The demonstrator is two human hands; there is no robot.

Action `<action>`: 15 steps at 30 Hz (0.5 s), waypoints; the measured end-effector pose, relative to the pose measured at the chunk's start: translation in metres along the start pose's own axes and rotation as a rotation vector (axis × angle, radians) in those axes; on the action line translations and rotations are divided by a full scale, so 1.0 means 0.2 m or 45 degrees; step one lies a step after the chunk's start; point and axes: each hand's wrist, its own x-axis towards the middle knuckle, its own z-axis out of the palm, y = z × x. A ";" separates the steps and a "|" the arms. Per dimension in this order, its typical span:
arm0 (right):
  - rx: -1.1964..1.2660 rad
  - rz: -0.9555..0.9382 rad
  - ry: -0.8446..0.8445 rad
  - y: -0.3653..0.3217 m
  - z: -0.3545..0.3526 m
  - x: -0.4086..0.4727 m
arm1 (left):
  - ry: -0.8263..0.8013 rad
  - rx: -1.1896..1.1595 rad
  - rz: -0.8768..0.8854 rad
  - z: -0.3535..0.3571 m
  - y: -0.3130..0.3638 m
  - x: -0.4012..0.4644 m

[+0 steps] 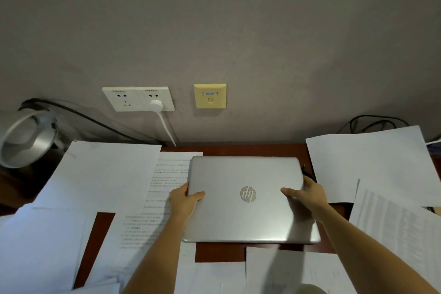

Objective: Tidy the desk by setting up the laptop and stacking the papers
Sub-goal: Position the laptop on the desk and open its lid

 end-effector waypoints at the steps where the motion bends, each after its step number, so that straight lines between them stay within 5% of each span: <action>1: -0.005 -0.008 -0.006 0.00 0.00 0.00 | 0.004 -0.010 0.005 0.00 -0.01 0.00; 15: -0.121 -0.048 0.080 0.02 0.02 -0.01 | -0.065 0.066 0.109 -0.02 -0.10 0.01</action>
